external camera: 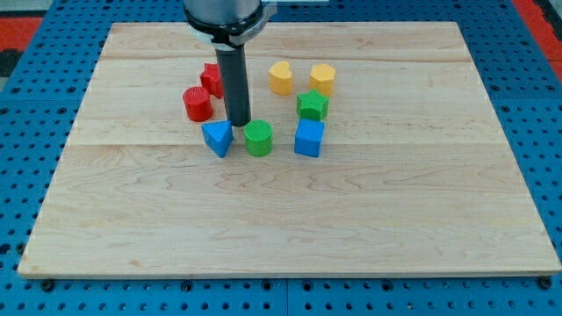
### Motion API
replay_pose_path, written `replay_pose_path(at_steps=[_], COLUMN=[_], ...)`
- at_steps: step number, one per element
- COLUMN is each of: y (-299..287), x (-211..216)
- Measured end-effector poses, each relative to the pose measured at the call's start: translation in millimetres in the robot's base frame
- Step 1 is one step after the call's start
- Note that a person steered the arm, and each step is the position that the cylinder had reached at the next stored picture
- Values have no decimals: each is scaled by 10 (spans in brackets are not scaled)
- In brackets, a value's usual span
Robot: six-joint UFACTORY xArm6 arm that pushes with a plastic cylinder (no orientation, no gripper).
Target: Slightly push the green circle to the top of the board
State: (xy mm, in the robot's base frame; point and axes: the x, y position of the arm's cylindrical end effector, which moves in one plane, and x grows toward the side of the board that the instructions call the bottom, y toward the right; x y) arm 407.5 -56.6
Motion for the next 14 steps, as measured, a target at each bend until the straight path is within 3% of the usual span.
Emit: replay_pose_path(at_steps=[1, 3, 5, 7, 10, 11, 12, 14], y=[101, -322, -191, -299, 44, 316, 1013, 2835], x=[135, 258, 316, 1034, 1173, 1514, 1685, 1186])
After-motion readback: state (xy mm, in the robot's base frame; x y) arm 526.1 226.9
